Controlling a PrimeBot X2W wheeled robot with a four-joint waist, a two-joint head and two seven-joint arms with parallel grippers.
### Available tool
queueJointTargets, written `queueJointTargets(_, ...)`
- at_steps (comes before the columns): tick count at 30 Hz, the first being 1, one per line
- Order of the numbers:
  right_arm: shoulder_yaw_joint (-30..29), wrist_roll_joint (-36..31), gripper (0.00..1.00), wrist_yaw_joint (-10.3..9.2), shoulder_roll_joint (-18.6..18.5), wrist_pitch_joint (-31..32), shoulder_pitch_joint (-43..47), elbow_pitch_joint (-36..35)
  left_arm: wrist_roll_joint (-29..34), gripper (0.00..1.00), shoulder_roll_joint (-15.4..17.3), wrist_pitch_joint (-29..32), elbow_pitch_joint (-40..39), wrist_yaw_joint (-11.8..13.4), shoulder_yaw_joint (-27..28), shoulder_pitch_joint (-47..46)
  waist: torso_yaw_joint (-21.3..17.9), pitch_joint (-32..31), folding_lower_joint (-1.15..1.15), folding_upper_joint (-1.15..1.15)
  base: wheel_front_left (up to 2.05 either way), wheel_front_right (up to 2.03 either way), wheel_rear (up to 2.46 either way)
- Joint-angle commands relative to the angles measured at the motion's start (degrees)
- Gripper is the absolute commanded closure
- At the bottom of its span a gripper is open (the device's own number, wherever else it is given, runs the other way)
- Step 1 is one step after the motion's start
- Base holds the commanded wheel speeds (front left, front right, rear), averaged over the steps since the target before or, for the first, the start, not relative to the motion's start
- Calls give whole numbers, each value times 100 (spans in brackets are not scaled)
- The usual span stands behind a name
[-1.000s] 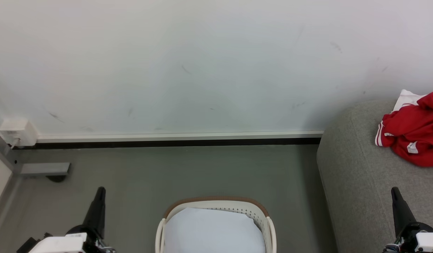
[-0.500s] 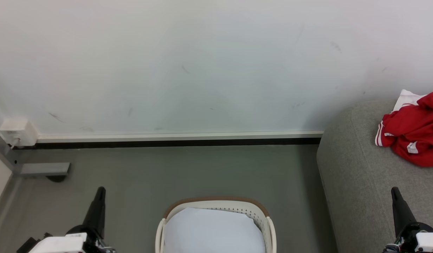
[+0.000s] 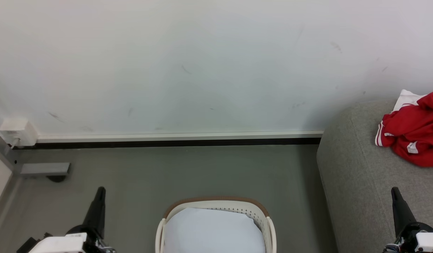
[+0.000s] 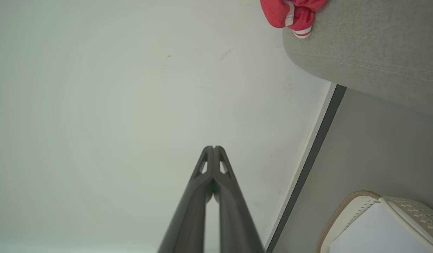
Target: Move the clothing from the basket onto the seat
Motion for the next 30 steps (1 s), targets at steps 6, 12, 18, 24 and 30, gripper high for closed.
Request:
queueJointTargets(6, -26, -37, 100, -12, 1, 19, -76, -30, -84, 100, 15, 19, -3, 4, 11, -44, 0, 0, 0, 0, 0, 0, 0)
queueJointTargets(12, -26, -37, 100, -12, 2, 19, -77, -30, -84, 100, 15, 19, -3, 4, 11, -44, 0, 0, 0, 0, 0, 0, 0)
queueJointTargets(18, -26, -38, 100, -12, 2, 19, -77, -30, -84, 100, 15, 19, -3, 4, 10, -44, 0, 0, 0, 0, 0, 0, 0)
queueJointTargets(24, -26, -38, 100, -12, 2, 19, -77, -30, -84, 100, 15, 19, -3, 4, 10, -44, 0, 0, 0, 0, 0, 0, 0)
queueJointTargets(30, -27, -38, 100, -12, 2, 20, -77, -30, -85, 100, 15, 19, -3, 4, 10, -44, 0, 0, 0, 0, 0, 0, 0)
